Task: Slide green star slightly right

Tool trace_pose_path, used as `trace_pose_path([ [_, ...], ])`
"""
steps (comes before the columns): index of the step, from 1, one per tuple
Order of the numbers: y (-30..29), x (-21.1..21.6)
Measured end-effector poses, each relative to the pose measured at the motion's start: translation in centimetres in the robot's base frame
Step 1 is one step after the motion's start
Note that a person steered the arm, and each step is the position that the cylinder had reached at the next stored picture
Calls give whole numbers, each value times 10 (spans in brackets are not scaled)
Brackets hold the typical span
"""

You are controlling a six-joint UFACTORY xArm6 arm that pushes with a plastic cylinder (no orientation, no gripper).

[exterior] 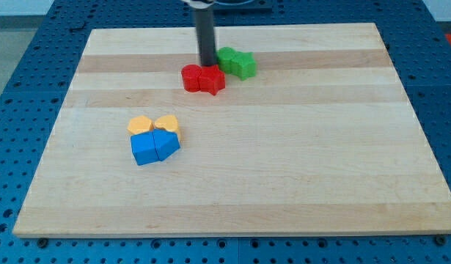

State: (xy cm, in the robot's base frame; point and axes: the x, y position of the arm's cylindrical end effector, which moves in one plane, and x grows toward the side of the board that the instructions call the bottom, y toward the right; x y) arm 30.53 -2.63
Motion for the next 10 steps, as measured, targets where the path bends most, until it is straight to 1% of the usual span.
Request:
trace_pose_path([
  [2,103,-35],
  [3,129,-54],
  [4,118,-54],
  [5,69,-52],
  [6,43,-59],
  [8,95,-65],
  [10,148,-90],
])
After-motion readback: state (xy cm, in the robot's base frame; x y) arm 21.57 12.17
